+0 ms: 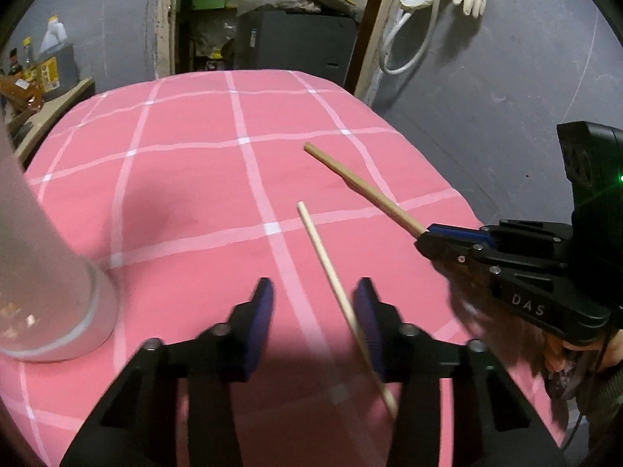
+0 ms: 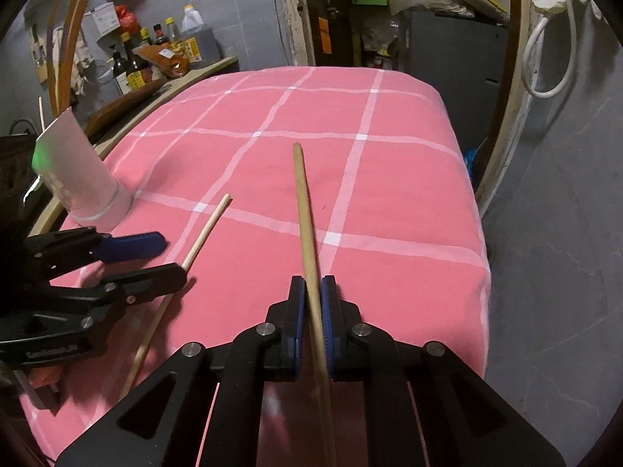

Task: Organize utensils
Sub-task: 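Grasp a chopstick with the right tool while the left tool grasps the other, then lift both chopsticks upright and carry them over the white holder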

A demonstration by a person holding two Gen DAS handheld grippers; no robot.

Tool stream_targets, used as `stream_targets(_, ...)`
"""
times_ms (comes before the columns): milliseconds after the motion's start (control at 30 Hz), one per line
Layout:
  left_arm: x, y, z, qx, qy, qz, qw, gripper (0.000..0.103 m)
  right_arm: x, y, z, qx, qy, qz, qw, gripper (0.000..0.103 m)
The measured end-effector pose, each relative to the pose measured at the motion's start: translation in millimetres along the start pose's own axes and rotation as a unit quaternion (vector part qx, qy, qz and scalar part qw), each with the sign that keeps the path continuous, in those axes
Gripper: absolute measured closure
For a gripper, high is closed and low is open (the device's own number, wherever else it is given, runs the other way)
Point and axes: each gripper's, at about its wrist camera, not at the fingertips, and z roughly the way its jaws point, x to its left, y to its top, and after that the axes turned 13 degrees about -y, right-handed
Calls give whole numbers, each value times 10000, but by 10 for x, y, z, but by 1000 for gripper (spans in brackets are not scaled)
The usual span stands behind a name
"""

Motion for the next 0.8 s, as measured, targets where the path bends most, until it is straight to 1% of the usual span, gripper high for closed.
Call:
stream_targets(133, 6, 70, 59, 57, -77, -66, 9999, 82, -1, 133, 92, 147, 77, -47, 9999, 93)
stream_targets(233, 11, 118, 109, 115, -146, -142, 9997, 84, 11, 274, 193, 281, 135, -73, 9995, 91)
stream_targets(300, 22, 142, 122, 152, -167, -204, 9995, 87, 48, 377, 278, 413, 182, -136, 9989, 87)
stream_targets(333, 20, 147, 121, 162, -171, -227, 9995, 89, 60, 401, 300, 446, 198, -145, 9987, 83)
stream_targets(433, 52, 177, 138, 222, -124, -343, 9991, 96, 109, 505, 367, 557, 158, -210, 9981, 83)
stream_targets(467, 68, 188, 139, 236, -118, -410, 9988, 96, 119, 523, 371, 579, 131, -233, 9980, 84)
stream_targets(500, 69, 198, 147, 245, -120, -458, 9986, 96, 125, 535, 374, 601, 150, -236, 9978, 89)
stream_targets(533, 74, 205, 146, 257, -109, -505, 9983, 97, 114, 528, 380, 619, 161, -222, 9977, 96)
stream_targets(600, 75, 211, 136, 243, -95, -554, 9981, 100, 79, 517, 366, 614, 211, -85, 9979, 97)
stream_targets(667, 69, 198, 110, 239, -156, -554, 9981, 101, 61, 489, 334, 558, 282, 28, 9980, 97)
stream_targets(767, 47, 164, 67, 210, -179, -555, 9981, 101, 58, 421, 231, 405, 386, 164, 9983, 97)
stream_targets(800, 41, 150, 42, 181, -199, -553, 9981, 101, 47, 395, 166, 284, 448, 255, 9983, 97)
